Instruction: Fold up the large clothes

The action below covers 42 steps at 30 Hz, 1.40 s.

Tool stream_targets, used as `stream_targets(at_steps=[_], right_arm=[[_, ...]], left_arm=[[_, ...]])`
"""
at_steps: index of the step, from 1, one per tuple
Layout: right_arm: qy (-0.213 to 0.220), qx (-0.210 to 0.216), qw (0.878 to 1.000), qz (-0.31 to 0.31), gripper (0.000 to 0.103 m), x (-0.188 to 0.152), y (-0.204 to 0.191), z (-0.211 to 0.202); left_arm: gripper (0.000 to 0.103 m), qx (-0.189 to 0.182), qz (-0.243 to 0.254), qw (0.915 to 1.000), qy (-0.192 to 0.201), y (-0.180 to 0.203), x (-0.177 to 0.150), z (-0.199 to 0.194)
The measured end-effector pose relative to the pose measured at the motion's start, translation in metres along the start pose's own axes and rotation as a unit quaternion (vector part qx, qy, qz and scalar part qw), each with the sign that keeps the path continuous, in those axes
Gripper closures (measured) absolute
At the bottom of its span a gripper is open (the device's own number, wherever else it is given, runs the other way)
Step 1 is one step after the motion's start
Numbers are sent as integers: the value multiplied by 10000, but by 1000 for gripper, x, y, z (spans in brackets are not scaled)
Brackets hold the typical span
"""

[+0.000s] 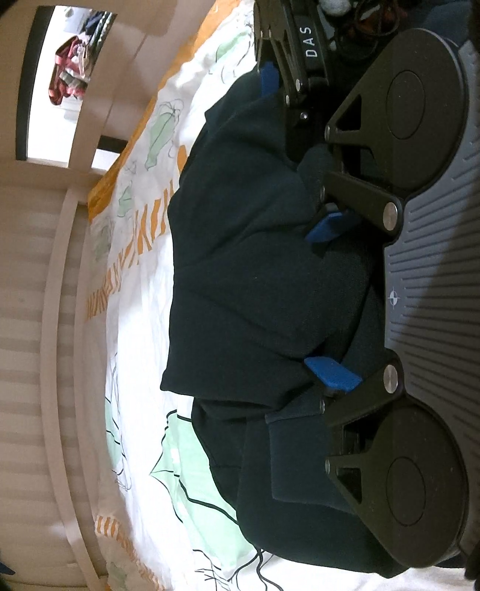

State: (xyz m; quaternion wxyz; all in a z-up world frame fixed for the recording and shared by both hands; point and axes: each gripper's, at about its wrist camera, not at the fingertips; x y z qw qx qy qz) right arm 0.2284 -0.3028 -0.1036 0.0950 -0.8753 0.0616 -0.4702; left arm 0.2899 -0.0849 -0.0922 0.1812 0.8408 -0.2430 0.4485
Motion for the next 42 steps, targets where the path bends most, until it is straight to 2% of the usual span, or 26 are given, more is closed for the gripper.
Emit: stream_targets(at_steps=[3, 7, 10, 12, 15, 19, 22, 27, 30, 33, 36, 42], right_arm=[[66, 41, 9999, 98, 1, 2, 2, -4], [379, -228, 9988, 221, 1, 4, 1, -17], [520, -121, 9984, 195, 1, 8, -1, -20], [444, -78, 9987, 218, 1, 8, 2, -16], [96, -173, 9992, 351, 1, 3, 14, -2], [165, -161, 9994, 275, 1, 8, 10, -10], [347, -36, 9983, 460, 1, 13, 13, -25], [606, 149, 9956, 700, 1, 24, 16, -60], [695, 225, 9939, 820, 1, 27, 17, -83], [730, 392, 9902, 1128, 1, 25, 19, -112], [734, 542, 9881, 1240, 1, 17, 18, -143], [397, 378, 9934, 1005, 1, -13, 12, -191]], left_arm=[[35, -46, -60, 10000, 27, -2, 0, -1], [35, -101, -150, 9998, 47, -5, -1, -1], [35, -80, -124, 9999, 22, -4, 1, -1], [35, -76, -115, 9999, -2, -4, 2, 0], [35, -121, -209, 9997, -85, -6, 5, -2], [35, -277, -675, 9973, -105, -18, 10, -12], [34, -158, -983, 9950, 56, -28, 17, -31], [27, 83, -1103, 9926, 503, -41, 32, -80], [27, 164, -1440, 9872, 665, -48, 31, -112], [26, 113, -1629, 9845, 638, -51, 24, -144], [26, 156, -1490, 9871, 572, -50, 15, -173], [25, 222, -1318, 9908, 197, -45, -13, -210]])
Point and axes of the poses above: each gripper's, at about its wrist camera, not at the fingertips, and z roughly the way its jaws point, y to its right, x to its top, and after that the axes turned 5 degrees about y, right-handed
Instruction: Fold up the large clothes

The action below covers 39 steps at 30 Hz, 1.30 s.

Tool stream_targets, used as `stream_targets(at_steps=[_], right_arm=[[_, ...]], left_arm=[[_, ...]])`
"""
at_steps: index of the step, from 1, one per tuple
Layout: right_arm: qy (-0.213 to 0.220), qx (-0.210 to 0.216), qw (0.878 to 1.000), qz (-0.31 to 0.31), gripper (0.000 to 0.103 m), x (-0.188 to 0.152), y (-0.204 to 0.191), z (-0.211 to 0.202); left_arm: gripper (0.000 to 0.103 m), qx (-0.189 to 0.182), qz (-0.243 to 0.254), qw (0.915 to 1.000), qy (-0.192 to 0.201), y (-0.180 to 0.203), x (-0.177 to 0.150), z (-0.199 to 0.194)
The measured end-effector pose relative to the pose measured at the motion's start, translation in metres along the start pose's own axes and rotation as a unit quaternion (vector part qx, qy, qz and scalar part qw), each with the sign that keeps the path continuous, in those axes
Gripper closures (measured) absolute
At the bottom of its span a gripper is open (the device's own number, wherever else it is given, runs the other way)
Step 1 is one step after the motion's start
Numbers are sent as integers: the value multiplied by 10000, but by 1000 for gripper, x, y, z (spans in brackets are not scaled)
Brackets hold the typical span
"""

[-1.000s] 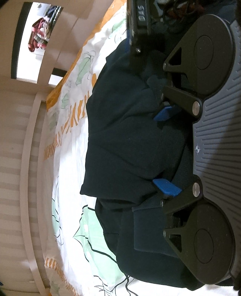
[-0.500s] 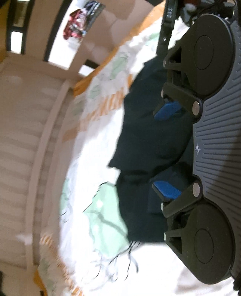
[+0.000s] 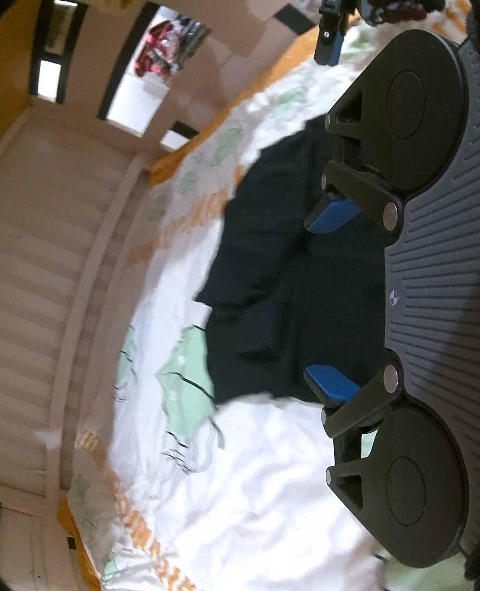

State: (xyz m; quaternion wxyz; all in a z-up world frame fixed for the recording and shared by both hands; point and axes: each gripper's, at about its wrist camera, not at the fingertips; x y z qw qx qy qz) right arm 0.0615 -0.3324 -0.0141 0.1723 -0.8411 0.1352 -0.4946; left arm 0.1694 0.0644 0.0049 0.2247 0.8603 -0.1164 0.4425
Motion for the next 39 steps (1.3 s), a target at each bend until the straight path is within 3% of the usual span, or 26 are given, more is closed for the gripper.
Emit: stream_targets(at_steps=[10, 17, 24, 33, 39], right_arm=[[-937, -669, 9921, 494, 1, -47, 22, -21], [-1360, -842, 9829, 913, 1, -64, 44, -14], [-1688, -647, 9780, 1044, 0, -74, 52, 2], [-1755, -383, 9743, 1361, 0, -78, 60, 8], [-1842, -143, 9739, 1320, 0, -80, 56, 4]], left_arm=[[25, 318, -38, 9965, -770, -18, -50, -2], [25, 434, -403, 9895, -1320, -38, -71, 10], [20, 450, -464, 9854, -1578, -42, -82, 21], [19, 346, -595, 9858, -1534, -46, -86, 18], [19, 89, -548, 9852, -1621, -40, -89, 11]])
Point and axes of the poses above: each gripper's, at about its wrist camera, not at the fingertips, and z roughly the way its jaws point, y to its right, x to its top, and after that the axes turned 5 degrees about y, right-handed
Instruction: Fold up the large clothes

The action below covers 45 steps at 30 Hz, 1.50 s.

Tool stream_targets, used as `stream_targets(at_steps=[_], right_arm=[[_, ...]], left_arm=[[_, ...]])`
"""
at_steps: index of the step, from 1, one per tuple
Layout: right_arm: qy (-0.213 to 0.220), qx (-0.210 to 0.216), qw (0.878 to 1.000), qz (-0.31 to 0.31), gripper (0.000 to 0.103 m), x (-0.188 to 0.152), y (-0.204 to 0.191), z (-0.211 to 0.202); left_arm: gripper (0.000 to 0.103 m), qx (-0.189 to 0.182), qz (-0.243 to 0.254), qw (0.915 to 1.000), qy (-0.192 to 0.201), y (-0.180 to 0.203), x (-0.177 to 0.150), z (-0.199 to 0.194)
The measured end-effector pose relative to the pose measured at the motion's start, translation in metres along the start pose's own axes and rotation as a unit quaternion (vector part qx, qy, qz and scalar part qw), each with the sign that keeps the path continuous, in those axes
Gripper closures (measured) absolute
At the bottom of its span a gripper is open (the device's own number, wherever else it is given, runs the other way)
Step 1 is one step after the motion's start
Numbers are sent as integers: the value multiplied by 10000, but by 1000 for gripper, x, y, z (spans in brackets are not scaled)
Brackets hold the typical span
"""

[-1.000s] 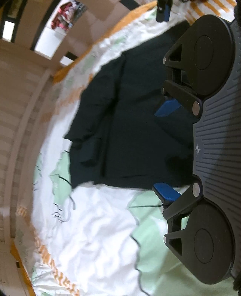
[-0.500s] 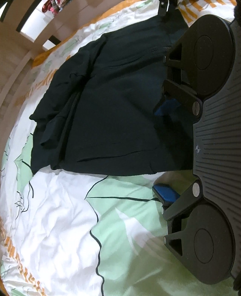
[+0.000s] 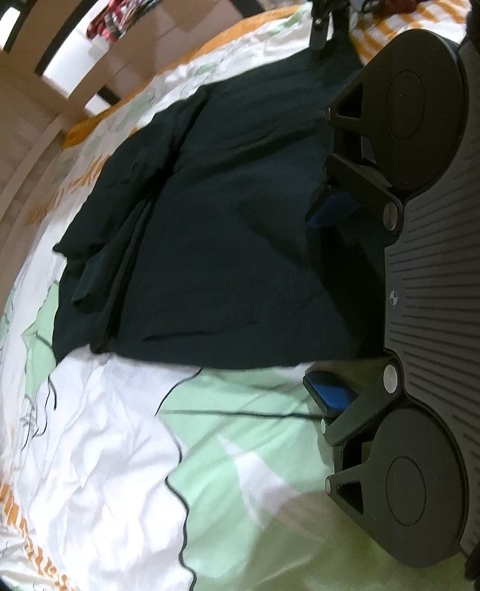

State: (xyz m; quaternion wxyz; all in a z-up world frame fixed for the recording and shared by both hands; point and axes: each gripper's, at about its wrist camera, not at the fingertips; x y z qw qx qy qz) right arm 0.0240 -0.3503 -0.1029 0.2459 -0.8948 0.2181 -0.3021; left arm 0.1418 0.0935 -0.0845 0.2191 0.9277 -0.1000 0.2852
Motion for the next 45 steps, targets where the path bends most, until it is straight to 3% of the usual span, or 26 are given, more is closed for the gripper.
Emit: stream_targets(at_steps=[5, 7, 8, 10, 12, 14, 15, 18, 21, 27, 32, 39, 45], right_arm=[[-83, 72, 9999, -125, 0, -4, -5, -1], [-84, 112, 9999, -86, 0, -2, -4, -1], [-77, 129, 9999, -73, 0, -2, -4, -1], [-53, 109, 9999, -75, 8, -2, -4, -3], [-49, 70, 10000, -38, 43, -4, -4, -4], [-45, -98, 9999, -9, 67, -5, -3, -5], [-5, -167, 9999, -5, 73, -6, -3, -6], [167, -125, 9998, -37, 85, -6, -5, -11], [441, 38, 9990, -103, 88, -6, -9, -22], [1008, 697, 9924, 105, 89, 0, -9, -44], [1357, 1062, 9847, 244, 89, 13, -14, -52], [1917, 1416, 9705, 366, 89, 69, -26, -53], [2266, 1426, 9627, 394, 89, 133, -32, -22]], left_arm=[[25, -46, -8, 10000, 24, 2, -3, -2], [48, -29, -78, 9999, 66, 1, -3, -4], [52, -38, -107, 9999, 85, 0, -3, -5], [70, -110, -150, 9998, 113, 0, -3, -6], [79, -117, -83, 9997, 176, 3, -3, -8], [86, -117, 26, 9996, 266, 7, -4, -10], [94, -109, 55, 9994, 329, 8, -4, -11], [94, -153, 6, 9986, 516, 9, -3, -18], [94, -262, -147, 9971, 693, 8, 0, -25], [94, -707, -787, 9880, 1129, 3, 13, -44], [94, -988, -1009, 9794, 1443, 7, 41, -53], [94, -1333, -1326, 9628, 1939, 9, 100, -45], [94, -1433, -1468, 9552, 2132, 9, 161, -1]])
Point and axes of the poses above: each gripper's, at about its wrist camera, not at the fingertips, and z roughly the way its jaws point, y to its right, x to its top, and after that the axes turned 5 degrees about y, right-handed
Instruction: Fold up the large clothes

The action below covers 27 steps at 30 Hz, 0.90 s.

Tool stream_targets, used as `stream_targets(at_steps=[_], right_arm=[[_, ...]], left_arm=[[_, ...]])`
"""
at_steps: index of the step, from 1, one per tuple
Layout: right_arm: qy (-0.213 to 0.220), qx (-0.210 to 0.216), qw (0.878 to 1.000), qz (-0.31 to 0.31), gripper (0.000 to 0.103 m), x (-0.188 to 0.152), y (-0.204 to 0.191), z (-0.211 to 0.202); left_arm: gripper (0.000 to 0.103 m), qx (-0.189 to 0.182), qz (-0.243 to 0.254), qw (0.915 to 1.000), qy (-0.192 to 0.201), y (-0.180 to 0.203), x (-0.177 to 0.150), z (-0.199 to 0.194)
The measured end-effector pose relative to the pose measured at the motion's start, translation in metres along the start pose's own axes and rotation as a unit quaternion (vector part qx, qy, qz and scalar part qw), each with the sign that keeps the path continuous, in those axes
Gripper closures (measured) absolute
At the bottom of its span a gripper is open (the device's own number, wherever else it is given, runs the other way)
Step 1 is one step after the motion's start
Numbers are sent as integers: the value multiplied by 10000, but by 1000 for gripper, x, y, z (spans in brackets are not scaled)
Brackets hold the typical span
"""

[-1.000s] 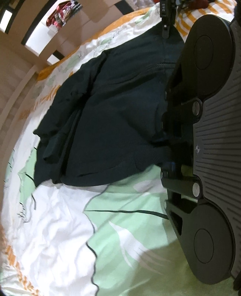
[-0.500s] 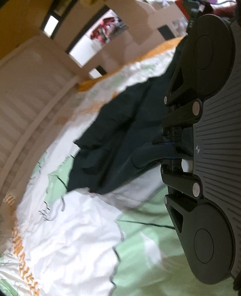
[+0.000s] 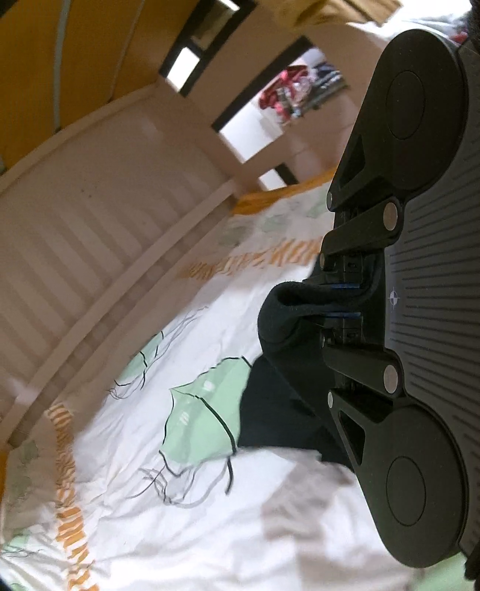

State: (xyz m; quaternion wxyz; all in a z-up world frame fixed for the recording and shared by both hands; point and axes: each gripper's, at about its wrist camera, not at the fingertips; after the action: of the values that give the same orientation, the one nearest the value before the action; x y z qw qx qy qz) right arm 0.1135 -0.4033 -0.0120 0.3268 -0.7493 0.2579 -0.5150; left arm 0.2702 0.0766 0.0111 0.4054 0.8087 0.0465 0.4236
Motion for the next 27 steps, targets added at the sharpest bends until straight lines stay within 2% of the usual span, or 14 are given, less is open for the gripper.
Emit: stream_targets(at_steps=[3, 8, 11, 13, 14, 16, 18, 20, 22, 27], right_arm=[[27, -138, 9999, 31, 89, 13, 8, 36], [-23, -520, 9986, -43, 89, 26, 32, 95], [-75, -831, 9964, -155, 84, 29, 47, 121], [-145, -974, 9949, -223, 81, 27, 55, 135], [-144, -1013, 9945, -245, 77, 25, 56, 138], [-62, -1036, 9942, -291, 56, 24, 57, 140], [165, -1006, 9942, -352, 17, 24, 56, 137], [313, -980, 9936, -461, 15, 25, 51, 130], [394, -1037, 9913, -706, 15, 26, 41, 123], [296, -1001, 9830, -1510, 13, 12, 7, 115]], left_arm=[[93, 120, 4, 9999, -8, -8, 9, 37], [93, 633, 77, 9979, -144, -30, 13, 90], [86, 940, 103, 9953, -194, -46, 13, 110], [78, 986, -25, 9949, -219, -55, 13, 118], [75, 997, -94, 9947, -228, -58, 14, 119], [58, 1034, -115, 9945, -153, -58, 17, 119], [46, 1070, 35, 9943, 29, -52, 21, 113], [39, 1097, 282, 9935, 142, -43, 23, 104], [27, 1126, 548, 9919, 208, -31, 22, 96], [18, 1252, 1334, 9831, -40, 3, 4, 96]])
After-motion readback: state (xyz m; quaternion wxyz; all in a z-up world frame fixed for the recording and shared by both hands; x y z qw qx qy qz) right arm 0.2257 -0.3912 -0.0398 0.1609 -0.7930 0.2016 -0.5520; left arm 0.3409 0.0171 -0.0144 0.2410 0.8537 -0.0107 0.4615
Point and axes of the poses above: each gripper's, at about its wrist camera, not at the fingertips, and z roughly the way its jaws point, y to its right, x to its top, and after that the axes turned 5 degrees about y, right-handed
